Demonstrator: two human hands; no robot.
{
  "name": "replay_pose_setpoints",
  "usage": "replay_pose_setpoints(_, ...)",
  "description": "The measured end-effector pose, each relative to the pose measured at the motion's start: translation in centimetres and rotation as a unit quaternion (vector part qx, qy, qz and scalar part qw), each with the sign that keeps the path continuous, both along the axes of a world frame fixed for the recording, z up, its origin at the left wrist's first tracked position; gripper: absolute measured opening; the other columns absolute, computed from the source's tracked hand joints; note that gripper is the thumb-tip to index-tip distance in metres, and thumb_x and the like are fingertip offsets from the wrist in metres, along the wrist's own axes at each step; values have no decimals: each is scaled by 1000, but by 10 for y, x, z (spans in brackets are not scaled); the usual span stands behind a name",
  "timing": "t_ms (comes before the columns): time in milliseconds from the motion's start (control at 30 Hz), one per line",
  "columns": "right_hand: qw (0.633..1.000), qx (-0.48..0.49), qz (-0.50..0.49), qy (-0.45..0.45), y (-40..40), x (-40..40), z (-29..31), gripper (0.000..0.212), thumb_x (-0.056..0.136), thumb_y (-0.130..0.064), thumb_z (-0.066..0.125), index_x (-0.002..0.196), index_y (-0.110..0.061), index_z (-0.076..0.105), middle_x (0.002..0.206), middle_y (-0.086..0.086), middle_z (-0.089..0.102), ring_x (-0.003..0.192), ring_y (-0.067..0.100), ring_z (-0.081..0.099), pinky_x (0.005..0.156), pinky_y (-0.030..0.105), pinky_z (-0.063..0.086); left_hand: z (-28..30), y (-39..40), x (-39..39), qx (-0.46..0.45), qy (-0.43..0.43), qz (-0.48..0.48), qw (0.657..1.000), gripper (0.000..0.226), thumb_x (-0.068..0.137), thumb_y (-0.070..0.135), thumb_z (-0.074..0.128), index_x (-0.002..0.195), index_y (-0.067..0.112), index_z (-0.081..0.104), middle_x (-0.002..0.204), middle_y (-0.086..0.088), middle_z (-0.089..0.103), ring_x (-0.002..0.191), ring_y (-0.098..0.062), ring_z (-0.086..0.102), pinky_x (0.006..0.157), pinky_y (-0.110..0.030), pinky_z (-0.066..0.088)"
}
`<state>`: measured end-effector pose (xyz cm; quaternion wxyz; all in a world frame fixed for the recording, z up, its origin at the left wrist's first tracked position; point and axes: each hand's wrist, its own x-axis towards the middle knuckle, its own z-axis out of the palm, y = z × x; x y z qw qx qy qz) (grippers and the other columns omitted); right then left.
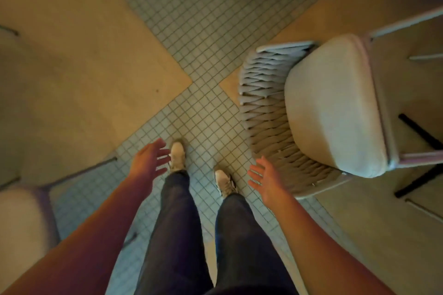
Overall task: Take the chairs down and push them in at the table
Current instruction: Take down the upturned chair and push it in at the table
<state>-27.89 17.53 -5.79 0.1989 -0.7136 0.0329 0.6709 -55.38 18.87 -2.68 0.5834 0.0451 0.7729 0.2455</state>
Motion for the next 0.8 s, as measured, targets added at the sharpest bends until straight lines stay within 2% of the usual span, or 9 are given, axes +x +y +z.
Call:
replay_pose_setpoints(167,974,-26,-226,1,6,-26,-32,47,103,-33,33,141,-8,41,145,16,46,131,32,46,103,43,37,-51,102,-26,4,-47,-148,988,33,93,29,51,120,12,60,101,-7,67,91,-25,63,75,-34,45)
replay_pose_setpoints(267,934,-28,-353,-46,1,-49,-43,41,102,-30,38,136,-8,47,135,16,54,115,30,55,98,43,42,-74,148,-22,-31,-74,-235,969,35,95,29,50,123,10,58,102,-8,66,89,-26,63,72,-33,45)
replay_pose_setpoints(367,890,-13,-451,-61,-6,-62,-48,41,102,-27,39,136,-6,48,128,16,58,106,28,58,97,43,42,-85,176,-2,-82,-78,-316,942,43,95,38,49,127,10,54,117,-11,63,98,-25,62,82,-38,45)
replay_pose_setpoints(433,870,-19,-489,-57,-8,-68,-51,40,100,-29,43,132,-7,51,123,15,61,102,27,61,92,41,45,-87,183,12,-89,-49,-355,929,46,94,41,50,127,9,56,119,-11,64,105,-27,61,89,-41,46)
replay_pose_setpoints(533,843,-19,-537,-38,-8,-73,-64,37,99,-31,45,128,-9,53,116,12,63,99,25,62,88,40,46,-92,189,41,-66,-13,-381,922,47,94,41,51,127,9,56,120,-12,66,105,-26,63,92,-44,49)
replay_pose_setpoints(600,833,-13,-553,-36,-4,-70,-73,36,99,-31,44,126,-9,53,113,11,64,103,27,62,90,41,46,-99,193,64,-49,-29,-393,918,47,95,41,48,129,9,53,122,-13,64,106,-26,62,89,-42,49)
replay_pose_setpoints(733,790,-24,-613,-23,8,-67,-97,35,99,-31,44,126,-11,52,119,13,62,112,30,59,98,44,45,-122,188,101,-73,-76,-403,909,48,92,43,52,128,10,54,118,-12,65,106,-25,63,79,-41,51)
replay_pose_setpoints(800,755,-32,-655,-3,17,-67,-121,37,99,-32,45,129,-10,51,122,14,60,115,31,58,102,45,43,-145,188,115,-96,-94,-401,906,46,90,41,56,126,11,55,117,-13,65,106,-25,63,80,-43,51)
